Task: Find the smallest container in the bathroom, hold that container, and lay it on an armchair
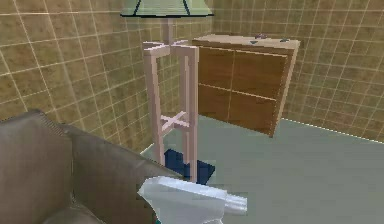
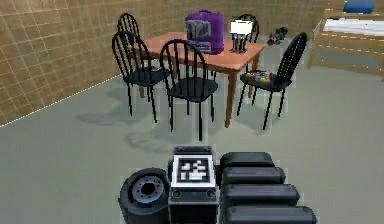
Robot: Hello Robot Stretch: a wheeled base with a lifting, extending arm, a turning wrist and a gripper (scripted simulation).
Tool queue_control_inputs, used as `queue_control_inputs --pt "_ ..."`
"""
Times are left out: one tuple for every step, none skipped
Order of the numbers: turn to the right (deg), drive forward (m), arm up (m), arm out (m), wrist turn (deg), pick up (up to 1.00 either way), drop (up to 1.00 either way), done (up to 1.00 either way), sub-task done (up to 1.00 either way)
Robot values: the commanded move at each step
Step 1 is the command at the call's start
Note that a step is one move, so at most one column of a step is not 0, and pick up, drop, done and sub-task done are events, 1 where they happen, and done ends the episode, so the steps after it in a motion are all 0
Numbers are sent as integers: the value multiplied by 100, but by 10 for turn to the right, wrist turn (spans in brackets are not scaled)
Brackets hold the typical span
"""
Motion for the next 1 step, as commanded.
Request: queue_control_inputs --pt "270 0 0 0 0 0 0 0 0"
